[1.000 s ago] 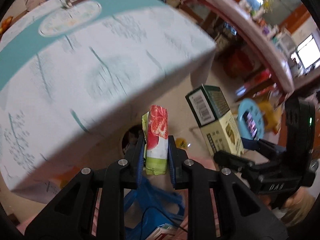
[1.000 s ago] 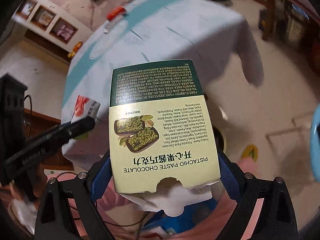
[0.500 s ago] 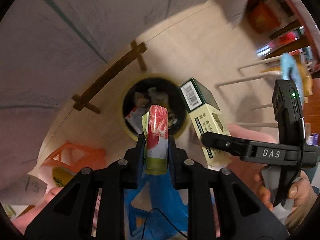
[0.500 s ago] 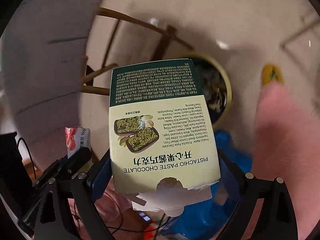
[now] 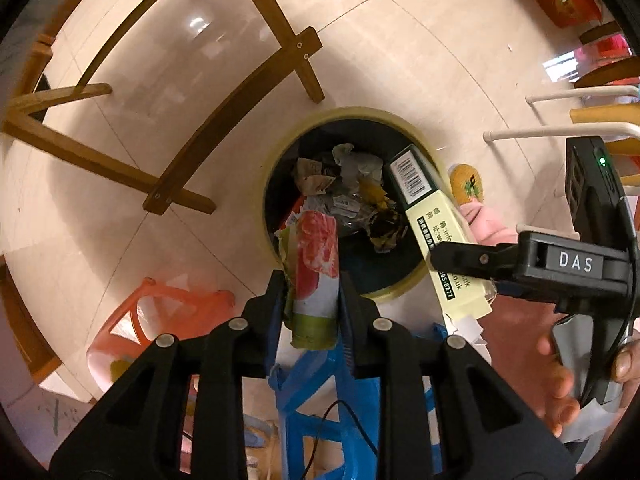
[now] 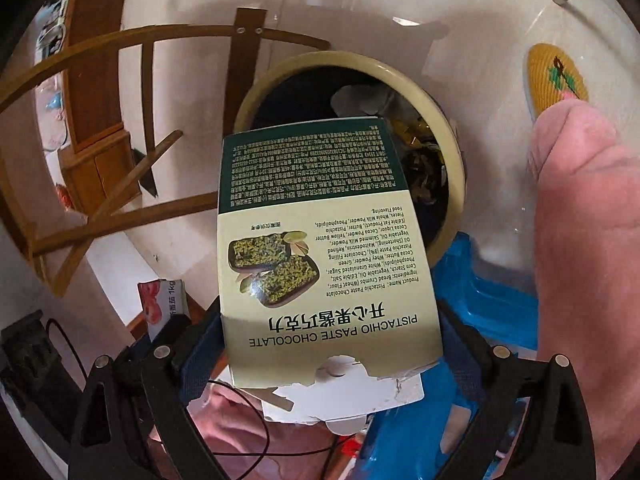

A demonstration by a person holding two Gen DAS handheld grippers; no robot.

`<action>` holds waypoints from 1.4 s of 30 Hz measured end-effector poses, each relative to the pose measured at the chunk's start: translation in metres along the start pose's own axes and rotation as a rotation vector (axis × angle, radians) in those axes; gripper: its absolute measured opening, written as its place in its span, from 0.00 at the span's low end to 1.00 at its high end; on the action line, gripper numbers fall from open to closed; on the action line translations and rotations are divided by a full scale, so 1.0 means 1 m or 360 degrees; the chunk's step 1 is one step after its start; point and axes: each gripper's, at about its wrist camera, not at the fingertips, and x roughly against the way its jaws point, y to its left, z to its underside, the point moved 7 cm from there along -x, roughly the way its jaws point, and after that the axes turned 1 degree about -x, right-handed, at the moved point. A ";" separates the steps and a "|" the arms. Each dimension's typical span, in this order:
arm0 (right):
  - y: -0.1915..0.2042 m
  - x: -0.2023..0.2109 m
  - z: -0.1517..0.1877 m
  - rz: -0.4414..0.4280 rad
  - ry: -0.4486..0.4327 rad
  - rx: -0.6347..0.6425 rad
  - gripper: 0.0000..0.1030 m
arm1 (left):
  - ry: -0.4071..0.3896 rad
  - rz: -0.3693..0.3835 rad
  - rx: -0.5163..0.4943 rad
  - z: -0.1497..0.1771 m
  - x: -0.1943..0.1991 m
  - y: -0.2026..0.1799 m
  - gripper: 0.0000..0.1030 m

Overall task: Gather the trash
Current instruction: 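Open the left tool dropping the packet while the right tool drops the box into the bin, then move both open tools back over the table toward the silver box and red tin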

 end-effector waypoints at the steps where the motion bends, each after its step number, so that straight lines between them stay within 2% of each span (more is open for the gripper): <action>1: -0.001 -0.002 -0.002 0.0011 0.0003 -0.0012 0.95 | 0.0002 -0.0002 -0.0008 -0.004 -0.002 -0.002 0.24; 3: -0.005 -0.005 -0.005 0.0023 0.0007 -0.0017 0.95 | 0.0006 0.0003 -0.0026 -0.011 -0.008 -0.006 0.26; 8: 0.004 -0.009 -0.013 0.0061 -0.0041 0.0034 0.96 | 0.0026 -0.0019 -0.0064 -0.028 -0.029 -0.010 0.43; 10: 0.007 -0.009 -0.016 0.0066 -0.0069 0.0047 0.97 | 0.0040 -0.0027 -0.0073 -0.029 -0.033 -0.011 0.45; 23: -0.001 -0.027 -0.041 0.0200 -0.0128 0.0098 0.97 | 0.0087 -0.0022 -0.0053 -0.021 -0.048 -0.009 0.46; 32: 0.016 -0.027 -0.041 0.0381 -0.0263 0.0385 0.97 | 0.0033 -0.0014 -0.0087 -0.009 -0.025 -0.016 0.46; 38: 0.032 -0.019 -0.029 0.0425 -0.0317 0.0543 0.94 | 0.0057 -0.0009 -0.0112 0.015 -0.015 -0.023 0.46; 42: 0.039 -0.010 -0.012 0.0516 -0.0365 0.0679 0.93 | 0.0085 0.0009 -0.0105 0.036 -0.007 -0.030 0.46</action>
